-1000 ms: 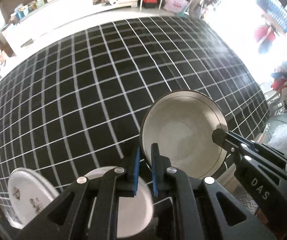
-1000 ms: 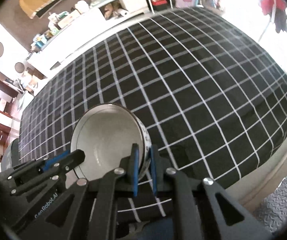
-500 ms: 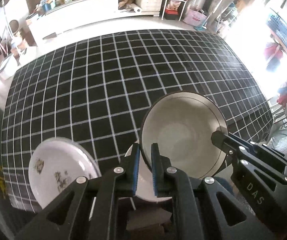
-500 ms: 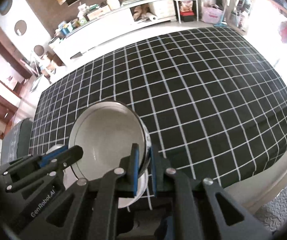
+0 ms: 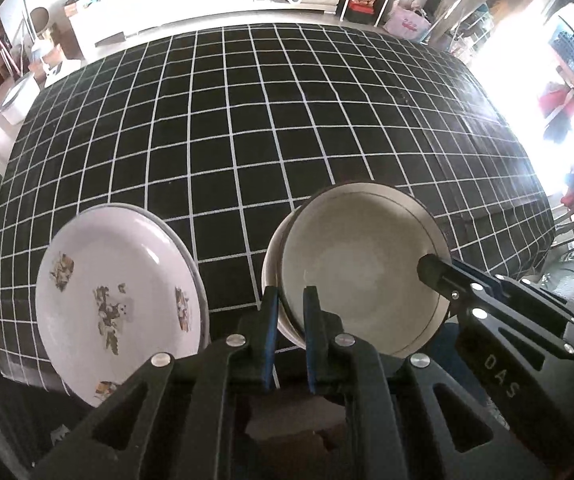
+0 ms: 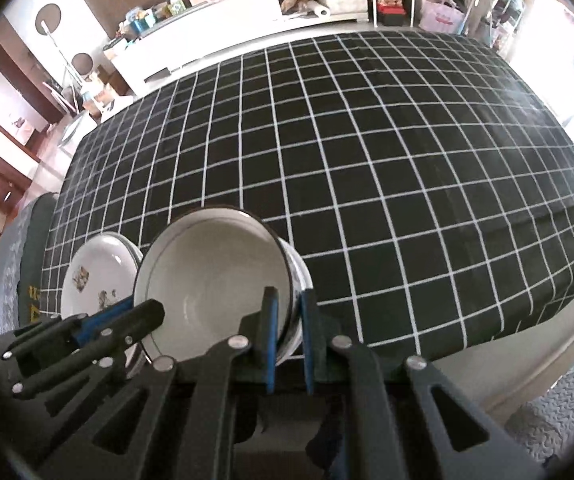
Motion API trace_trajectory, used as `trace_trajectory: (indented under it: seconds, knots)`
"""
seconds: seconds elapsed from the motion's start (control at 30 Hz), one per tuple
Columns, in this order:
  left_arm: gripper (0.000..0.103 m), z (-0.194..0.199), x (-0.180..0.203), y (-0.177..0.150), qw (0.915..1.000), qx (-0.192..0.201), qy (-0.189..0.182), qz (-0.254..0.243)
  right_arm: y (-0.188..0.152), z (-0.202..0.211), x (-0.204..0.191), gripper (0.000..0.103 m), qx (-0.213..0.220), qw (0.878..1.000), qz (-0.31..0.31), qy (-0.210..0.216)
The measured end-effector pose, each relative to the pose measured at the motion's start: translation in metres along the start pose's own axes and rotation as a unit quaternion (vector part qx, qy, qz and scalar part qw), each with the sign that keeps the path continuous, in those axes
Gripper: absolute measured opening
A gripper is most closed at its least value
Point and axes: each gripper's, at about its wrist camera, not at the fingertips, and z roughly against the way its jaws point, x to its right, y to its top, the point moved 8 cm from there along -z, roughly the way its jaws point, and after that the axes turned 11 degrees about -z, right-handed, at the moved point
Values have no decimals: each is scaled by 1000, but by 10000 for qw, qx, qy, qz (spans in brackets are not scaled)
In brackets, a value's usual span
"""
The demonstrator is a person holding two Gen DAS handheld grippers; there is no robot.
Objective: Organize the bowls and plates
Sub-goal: 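Lift the speckled bowl and carry it down onto the bowl stack, then open both tools and grip the rim of the whole plate-and-bowl stack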
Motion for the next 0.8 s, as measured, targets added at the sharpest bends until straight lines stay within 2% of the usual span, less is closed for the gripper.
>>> trace_trajectory:
  seconds: [0.5,0.8]
  knots:
    - [10,-9,-2,2,9999,-59,-24,91,-4,-10,1,14,-88,9999,40,-58]
    - [10,-2,-7,3,9991,155,-317,242,-4,-5,4,14,-92,9998,-108,162]
